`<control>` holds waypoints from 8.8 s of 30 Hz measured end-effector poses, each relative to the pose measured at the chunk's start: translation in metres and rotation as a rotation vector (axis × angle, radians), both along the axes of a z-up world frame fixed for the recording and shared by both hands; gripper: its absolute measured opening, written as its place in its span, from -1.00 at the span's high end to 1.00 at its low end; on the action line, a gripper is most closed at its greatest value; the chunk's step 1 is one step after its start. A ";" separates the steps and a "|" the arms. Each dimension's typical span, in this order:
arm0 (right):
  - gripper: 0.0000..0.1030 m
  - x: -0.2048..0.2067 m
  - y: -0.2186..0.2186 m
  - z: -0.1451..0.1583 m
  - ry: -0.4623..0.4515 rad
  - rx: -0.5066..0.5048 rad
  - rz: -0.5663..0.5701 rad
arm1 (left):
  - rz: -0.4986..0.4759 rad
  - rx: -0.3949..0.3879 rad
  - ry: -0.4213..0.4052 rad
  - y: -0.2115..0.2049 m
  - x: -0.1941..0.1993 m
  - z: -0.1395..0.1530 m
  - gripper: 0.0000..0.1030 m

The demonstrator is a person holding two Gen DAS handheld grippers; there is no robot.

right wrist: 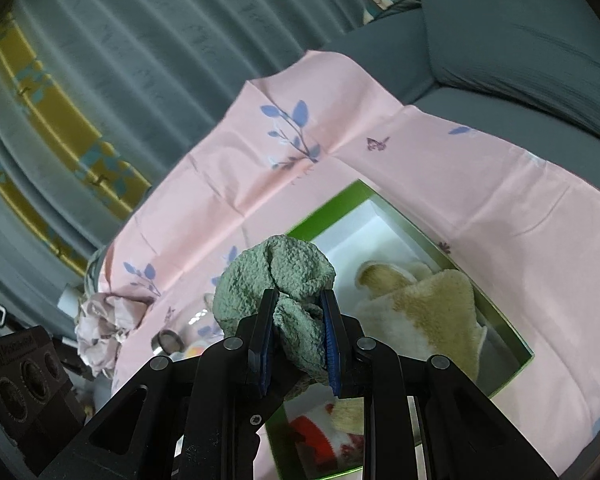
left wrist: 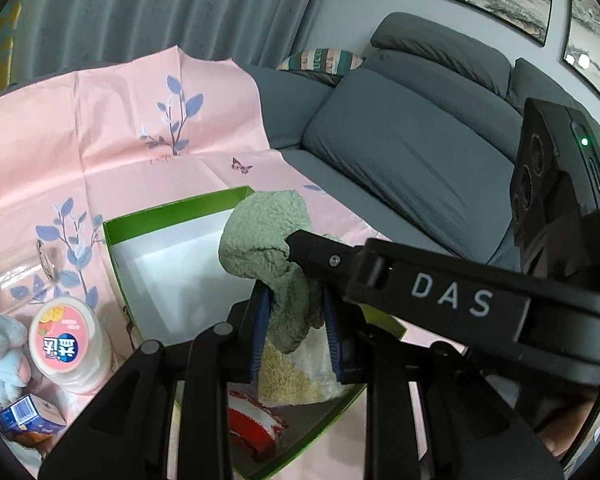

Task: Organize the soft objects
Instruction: 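Lower the green cloth into the box and open the right gripper, then move the right tool back to the grey knit cloth, then close the right gripper on the grey knit cloth, then lift the grey knit cloth with the right gripper over the green box, then lower the grey cloth into the green box and open the right gripper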

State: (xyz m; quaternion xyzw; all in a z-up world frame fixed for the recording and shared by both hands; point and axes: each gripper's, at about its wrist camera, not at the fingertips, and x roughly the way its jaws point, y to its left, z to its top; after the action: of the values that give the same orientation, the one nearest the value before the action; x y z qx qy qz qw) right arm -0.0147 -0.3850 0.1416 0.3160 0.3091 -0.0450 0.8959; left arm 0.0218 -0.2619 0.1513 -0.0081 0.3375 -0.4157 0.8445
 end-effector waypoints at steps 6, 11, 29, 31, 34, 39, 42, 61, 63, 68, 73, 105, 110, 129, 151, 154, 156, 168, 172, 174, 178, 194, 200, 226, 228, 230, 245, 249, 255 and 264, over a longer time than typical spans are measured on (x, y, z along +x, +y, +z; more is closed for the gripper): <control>0.55 0.007 -0.005 -0.008 0.053 0.005 -0.016 | 0.007 0.014 0.038 -0.006 0.005 -0.009 0.56; 0.55 0.007 -0.013 -0.014 0.075 0.029 -0.028 | 0.005 -0.001 0.106 -0.007 0.012 -0.015 0.55; 0.55 0.005 -0.024 -0.022 0.125 0.038 -0.091 | 0.015 0.029 0.172 -0.015 0.019 -0.031 0.20; 0.55 0.004 -0.024 -0.020 0.116 0.036 -0.088 | 0.023 0.029 0.166 -0.014 0.018 -0.029 0.02; 0.36 0.003 -0.024 -0.017 0.105 0.030 -0.086 | 0.024 0.020 0.148 -0.010 0.016 -0.025 -0.17; -0.33 -0.006 -0.023 -0.004 0.048 0.017 -0.088 | 0.070 0.027 0.113 0.000 0.010 -0.014 -0.57; -0.55 -0.013 -0.022 0.006 -0.010 0.023 -0.072 | 0.094 0.035 0.082 0.009 0.003 -0.005 -0.67; -0.91 -0.017 0.034 0.045 -0.086 -0.131 0.006 | 0.362 0.173 -0.087 0.124 -0.045 0.025 -0.97; -0.92 -0.018 0.046 0.051 -0.095 -0.168 0.022 | 0.399 0.175 -0.077 0.143 -0.047 0.023 -0.97; -0.92 -0.021 0.075 0.064 -0.136 -0.201 0.099 | 0.507 0.187 -0.041 0.195 -0.051 0.017 -0.97; -0.92 -0.020 0.110 0.074 -0.178 -0.181 0.217 | 0.610 0.186 -0.008 0.253 -0.058 0.006 -0.97; 0.76 0.042 0.336 -0.058 0.175 -0.460 0.814 | 0.929 0.085 0.274 0.396 -0.037 -0.068 -0.95; 0.77 0.008 0.335 -0.024 0.110 -0.380 0.921 | 0.936 0.073 0.278 0.404 -0.039 -0.067 -0.95; 0.76 0.053 0.373 -0.126 0.364 -0.259 0.888 | 0.917 0.109 0.374 0.412 -0.036 -0.083 -0.95; -0.48 0.032 0.345 -0.115 0.422 -0.113 0.845 | 0.630 0.078 0.580 0.361 -0.036 -0.123 -0.02; -0.48 0.036 0.349 -0.126 0.423 -0.108 0.833 | 0.644 0.104 0.566 0.357 -0.033 -0.126 0.11; -0.48 0.036 0.351 -0.128 0.412 -0.105 0.837 | 0.646 0.112 0.555 0.354 -0.032 -0.126 0.19; 0.15 0.041 0.349 -0.129 0.371 -0.036 0.881 | 0.593 0.125 0.478 0.332 -0.027 -0.121 0.65; 0.19 0.038 0.341 -0.108 0.303 -0.019 0.879 | 0.607 0.124 0.396 0.327 -0.030 -0.099 0.66; 0.19 0.033 0.334 -0.083 0.227 -0.037 0.875 | 0.603 0.109 0.341 0.324 -0.032 -0.081 0.66; 0.20 0.020 0.313 -0.033 0.065 -0.087 0.851 | 0.578 0.076 0.173 0.302 -0.042 -0.035 0.66; 0.40 -0.018 0.121 0.063 -0.264 -0.085 0.401 | 0.298 -0.031 -0.154 0.141 -0.036 0.053 0.66; 0.42 -0.014 0.063 0.052 -0.243 -0.039 0.247 | 0.188 -0.061 -0.131 0.081 -0.021 0.045 0.67; 0.46 0.015 -0.043 -0.043 0.073 0.106 -0.114 | 0.094 0.205 0.091 -0.046 0.032 -0.036 0.58; 0.46 0.015 -0.047 -0.049 0.094 0.124 -0.126 | 0.093 0.224 0.102 -0.050 0.033 -0.040 0.57; 0.46 0.014 -0.051 -0.054 0.114 0.137 -0.140 | 0.090 0.235 0.120 -0.053 0.034 -0.044 0.53; 0.23 0.006 -0.048 -0.042 0.134 0.081 -0.157 | 0.099 0.216 0.140 -0.045 0.030 -0.040 0.17; -0.19 -0.004 -0.039 -0.023 0.059 0.028 -0.163 | 0.118 0.176 0.096 -0.022 0.019 -0.019 -0.23; -0.63 -0.017 -0.020 0.002 -0.037 -0.025 -0.147 | 0.171 0.102 0.046 0.022 0.004 0.012 -0.63; -0.79 -0.023 0.023 0.033 -0.117 -0.130 -0.062 | 0.301 0.013 0.047 0.118 -0.015 0.031 -0.68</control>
State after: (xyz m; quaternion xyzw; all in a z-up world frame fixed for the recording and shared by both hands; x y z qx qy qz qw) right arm -0.0381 -0.3619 0.1746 0.2685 0.2428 -0.0742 0.9292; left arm 0.0065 -0.1442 0.1826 -0.0630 0.3549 -0.2819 0.8892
